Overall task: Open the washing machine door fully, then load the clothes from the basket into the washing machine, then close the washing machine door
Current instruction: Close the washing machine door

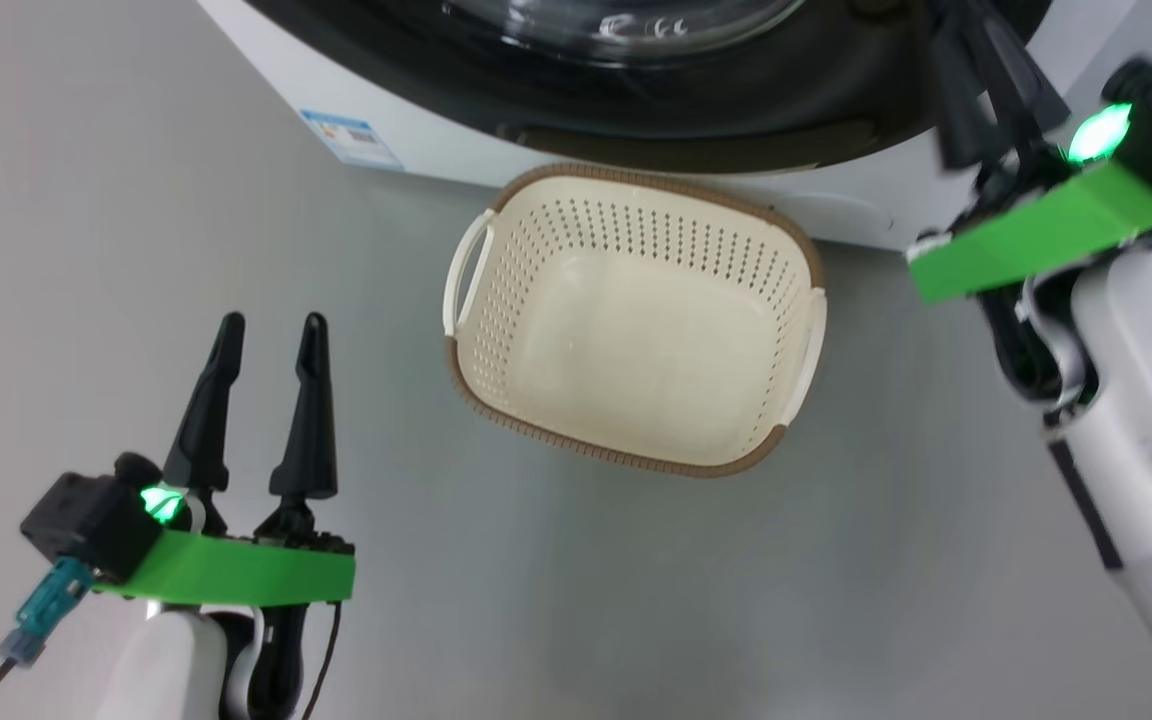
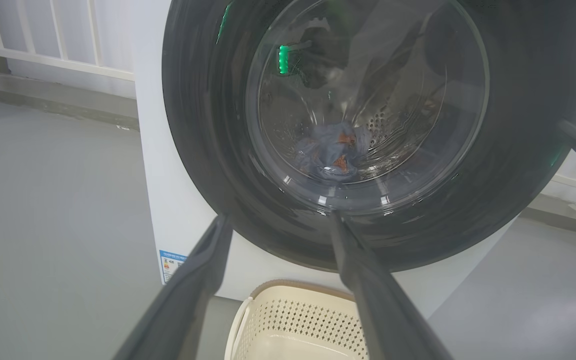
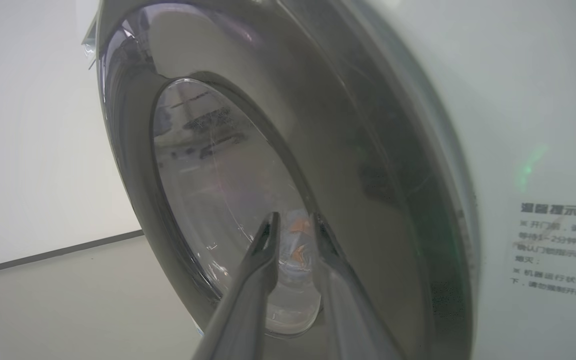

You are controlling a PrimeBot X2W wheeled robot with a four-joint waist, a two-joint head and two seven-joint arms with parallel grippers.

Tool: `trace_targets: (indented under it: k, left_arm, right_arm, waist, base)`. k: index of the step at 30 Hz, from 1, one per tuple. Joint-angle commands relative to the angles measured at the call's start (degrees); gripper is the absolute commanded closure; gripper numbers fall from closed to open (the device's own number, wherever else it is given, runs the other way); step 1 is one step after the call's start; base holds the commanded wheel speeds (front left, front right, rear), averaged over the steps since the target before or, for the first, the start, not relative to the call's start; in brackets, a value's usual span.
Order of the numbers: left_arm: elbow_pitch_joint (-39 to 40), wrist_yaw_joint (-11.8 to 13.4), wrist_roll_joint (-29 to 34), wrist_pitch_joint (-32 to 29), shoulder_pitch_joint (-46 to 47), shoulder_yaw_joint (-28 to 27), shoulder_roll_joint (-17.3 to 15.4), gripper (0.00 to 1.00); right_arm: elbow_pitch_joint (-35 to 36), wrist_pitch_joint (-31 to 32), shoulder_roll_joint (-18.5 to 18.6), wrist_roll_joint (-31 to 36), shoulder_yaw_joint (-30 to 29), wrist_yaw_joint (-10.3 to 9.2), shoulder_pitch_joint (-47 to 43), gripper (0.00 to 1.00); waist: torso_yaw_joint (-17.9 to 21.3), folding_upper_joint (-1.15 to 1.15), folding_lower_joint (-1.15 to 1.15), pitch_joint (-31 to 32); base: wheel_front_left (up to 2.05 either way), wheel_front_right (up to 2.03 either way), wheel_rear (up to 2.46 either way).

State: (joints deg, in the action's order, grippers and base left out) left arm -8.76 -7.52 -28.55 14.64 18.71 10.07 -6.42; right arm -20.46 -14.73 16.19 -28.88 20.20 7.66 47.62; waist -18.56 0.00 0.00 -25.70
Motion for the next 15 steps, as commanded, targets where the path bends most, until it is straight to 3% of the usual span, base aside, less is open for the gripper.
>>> trace_targets:
  k: [1, 15]
  left_arm:
    - [0.69, 0.03, 0.51, 0.36, -1.08, -2.41, -2.23, 0.0]
    - [0.5, 0.03, 0.62, 0.36, -7.06, -6.06, -4.74, 0.0]
  right_arm:
    - [1.99, -0.27, -1.21, -0.87, 0.8, -0.17, -3.15, 0.0]
    - [4.12, -0.27, -3.31, -1.42, -0.76, -0.17, -18.56, 0.0]
  waist:
    - [1.08, 0.0, 0.0, 2.33]
    - [6.84, 0.0, 0.0, 10.68]
  base:
    - [0.0, 0.0, 0.0]
    - [0.0, 0.0, 0.0]
